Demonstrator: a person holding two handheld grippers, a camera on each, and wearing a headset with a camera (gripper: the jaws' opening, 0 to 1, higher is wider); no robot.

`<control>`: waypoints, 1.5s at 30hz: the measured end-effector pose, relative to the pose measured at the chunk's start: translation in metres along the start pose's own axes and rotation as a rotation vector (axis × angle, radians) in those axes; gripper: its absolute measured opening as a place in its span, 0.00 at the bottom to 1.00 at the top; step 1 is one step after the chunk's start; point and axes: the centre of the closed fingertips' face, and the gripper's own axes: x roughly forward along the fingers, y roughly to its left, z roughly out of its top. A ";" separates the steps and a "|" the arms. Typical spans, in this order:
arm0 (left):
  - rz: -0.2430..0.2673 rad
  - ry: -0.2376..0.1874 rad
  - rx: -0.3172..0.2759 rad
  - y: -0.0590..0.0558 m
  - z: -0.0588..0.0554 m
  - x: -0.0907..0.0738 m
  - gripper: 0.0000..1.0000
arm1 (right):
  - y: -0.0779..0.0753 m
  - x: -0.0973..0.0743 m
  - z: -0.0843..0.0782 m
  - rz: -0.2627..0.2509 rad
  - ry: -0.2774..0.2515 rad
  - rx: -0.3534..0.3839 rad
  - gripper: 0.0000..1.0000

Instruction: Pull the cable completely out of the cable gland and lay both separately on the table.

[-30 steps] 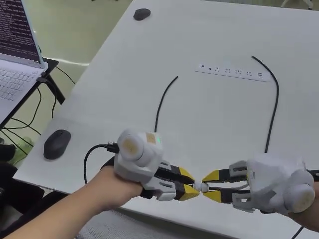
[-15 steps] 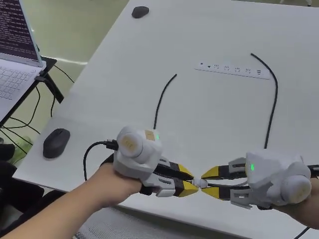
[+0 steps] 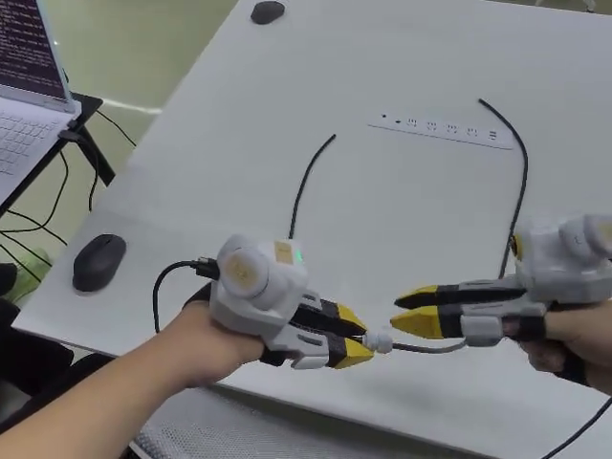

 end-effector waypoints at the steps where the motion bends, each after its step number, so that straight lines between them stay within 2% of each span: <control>1: 0.001 0.006 0.015 -0.001 0.000 0.000 0.15 | -0.001 0.000 -0.006 0.009 0.043 -0.013 0.28; 2: 0.004 0.012 0.042 -0.001 0.000 0.001 0.15 | -0.001 0.002 -0.013 0.010 0.079 -0.015 0.29; 3: 0.006 0.012 0.046 -0.001 0.001 0.001 0.15 | -0.004 0.003 -0.021 0.005 0.123 -0.007 0.30; 6: 0.008 0.007 0.058 -0.001 0.003 0.001 0.15 | -0.003 0.011 -0.038 0.046 0.183 0.009 0.28; 8: 0.007 0.007 0.055 -0.002 0.004 0.000 0.15 | -0.002 0.018 -0.048 0.053 0.218 0.011 0.27; 10: 0.007 0.006 0.058 -0.002 0.005 -0.001 0.15 | -0.001 0.022 -0.050 0.058 0.215 0.007 0.25; 13: 0.005 0.009 0.057 -0.003 0.005 -0.002 0.15 | 0.005 0.024 -0.052 0.098 0.212 0.027 0.18; 24: 0.001 0.018 0.055 -0.004 0.005 0.001 0.15 | 0.007 0.023 -0.052 0.107 0.202 0.024 0.10; 26: 0.000 0.021 0.059 -0.005 0.005 0.001 0.15 | 0.009 0.023 -0.053 0.110 0.203 -0.006 0.08; 28: -0.004 0.027 0.057 -0.005 0.004 0.001 0.15 | 0.009 0.024 -0.054 0.099 0.210 -0.062 0.08; 31: -0.004 0.030 0.051 -0.004 0.003 0.000 0.15 | 0.009 0.025 -0.052 0.081 0.207 -0.183 0.08; 33: -0.005 0.031 0.037 -0.003 0.002 -0.002 0.15 | 0.010 0.026 -0.052 0.057 0.207 -0.293 0.07; 35: -0.007 0.029 0.031 -0.003 0.002 -0.002 0.15 | 0.011 0.027 -0.051 0.030 0.209 -0.394 0.07; 39: -0.011 0.025 0.012 -0.003 0.000 -0.003 0.15 | 0.008 0.027 -0.054 -0.043 0.252 -0.633 0.07; 43: -0.025 0.019 -0.025 -0.005 -0.002 -0.003 0.15 | 0.007 0.028 -0.056 -0.115 0.286 -0.800 0.07; 45: -0.037 0.010 -0.038 -0.007 -0.003 -0.004 0.15 | 0.010 0.027 -0.057 -0.139 0.297 -0.850 0.07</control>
